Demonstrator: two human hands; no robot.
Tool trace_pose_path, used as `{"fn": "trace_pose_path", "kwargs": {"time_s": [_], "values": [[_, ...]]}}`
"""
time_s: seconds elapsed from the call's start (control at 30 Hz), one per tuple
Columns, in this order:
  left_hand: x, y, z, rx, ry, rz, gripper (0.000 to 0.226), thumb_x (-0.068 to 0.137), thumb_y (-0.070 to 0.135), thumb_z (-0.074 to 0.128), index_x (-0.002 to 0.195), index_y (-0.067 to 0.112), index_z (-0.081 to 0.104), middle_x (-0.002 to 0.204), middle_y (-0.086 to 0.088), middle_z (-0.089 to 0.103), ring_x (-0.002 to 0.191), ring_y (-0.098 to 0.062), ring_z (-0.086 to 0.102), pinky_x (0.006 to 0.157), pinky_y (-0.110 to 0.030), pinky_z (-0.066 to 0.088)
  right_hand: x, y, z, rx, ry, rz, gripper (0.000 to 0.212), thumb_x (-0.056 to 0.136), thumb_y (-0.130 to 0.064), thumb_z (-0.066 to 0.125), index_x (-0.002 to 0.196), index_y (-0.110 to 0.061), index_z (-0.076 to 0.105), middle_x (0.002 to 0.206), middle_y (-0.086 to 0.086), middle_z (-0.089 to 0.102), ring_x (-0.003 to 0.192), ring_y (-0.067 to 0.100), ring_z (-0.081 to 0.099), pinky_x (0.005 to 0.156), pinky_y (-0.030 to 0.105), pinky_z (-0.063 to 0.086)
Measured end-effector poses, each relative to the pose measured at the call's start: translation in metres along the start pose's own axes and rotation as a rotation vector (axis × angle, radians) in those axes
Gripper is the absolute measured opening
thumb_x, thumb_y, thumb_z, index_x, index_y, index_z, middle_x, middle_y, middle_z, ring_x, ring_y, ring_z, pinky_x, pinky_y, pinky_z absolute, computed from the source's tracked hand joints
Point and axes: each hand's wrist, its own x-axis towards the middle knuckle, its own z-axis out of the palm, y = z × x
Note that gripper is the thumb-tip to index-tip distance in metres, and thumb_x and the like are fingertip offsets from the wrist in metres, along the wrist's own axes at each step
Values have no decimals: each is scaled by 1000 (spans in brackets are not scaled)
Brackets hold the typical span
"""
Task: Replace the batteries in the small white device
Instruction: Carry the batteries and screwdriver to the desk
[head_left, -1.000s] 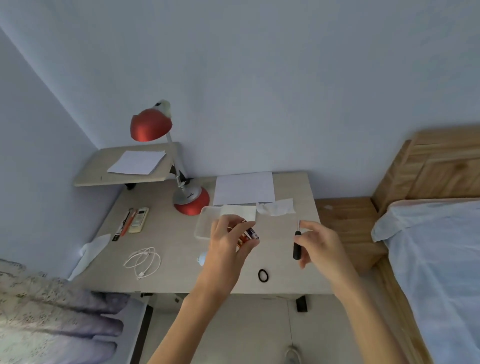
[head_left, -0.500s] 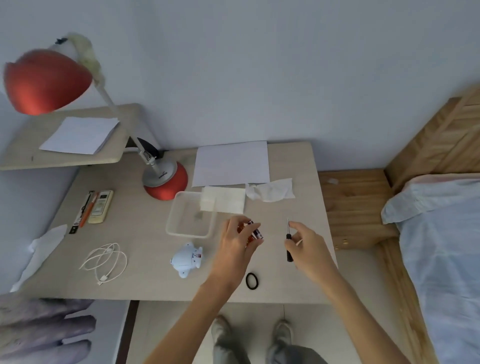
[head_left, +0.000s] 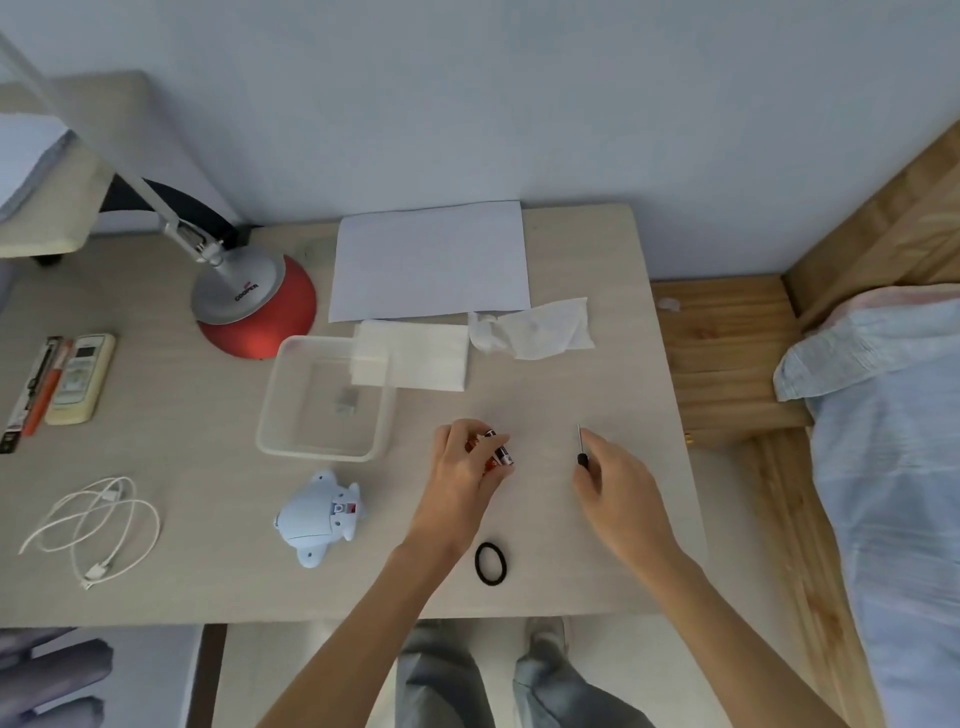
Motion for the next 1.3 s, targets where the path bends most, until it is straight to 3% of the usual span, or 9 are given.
{"fn": "trace_pose_path", "kwargs": {"time_s": [0.33, 0.53, 1.0, 1.2, 1.3], "values": [[3, -13, 8, -32, 4, 55, 33, 100, 19, 74, 132, 15, 71, 132, -4, 55, 124, -26, 49, 110, -32, 46, -1, 5, 14, -59, 50, 1, 40, 105, -28, 55, 144, -27, 54, 96, -12, 59, 85, 10, 59, 78, 40, 57], [2, -22, 9, -21, -8, 88, 33, 99, 18, 75, 131, 16, 70, 133, -3, 55, 124, -24, 48, 109, -31, 45, -6, 5, 15, -78, 81, -26, 48, 105, -25, 57, 153, -23, 50, 95, -9, 56, 79, 11, 57, 71, 35, 56], [-2, -28, 6, -30, -18, 105, 45, 98, 26, 77, 141, 18, 65, 140, -1, 54, 130, -20, 50, 111, -33, 47, -9, 7, 25, -188, 131, -75, 51, 104, -19, 59, 154, -10, 50, 94, -1, 54, 65, 18, 57, 55, 40, 56], [-19, -26, -24, -15, -35, 93, 55, 98, 27, 76, 150, 20, 57, 151, -4, 50, 141, -23, 46, 109, -38, 52, -8, 5, 19, -164, 106, -70, 51, 104, -20, 59, 154, -15, 49, 95, -2, 54, 72, 19, 59, 62, 41, 57], [-40, -18, -53, 20, -18, 105, 56, 100, 33, 73, 152, 23, 55, 153, 0, 48, 143, -20, 45, 104, -34, 55, -7, 1, 11, -154, 64, -51, 44, 104, -22, 57, 148, -19, 55, 92, -5, 54, 76, 18, 59, 69, 42, 57]]}}
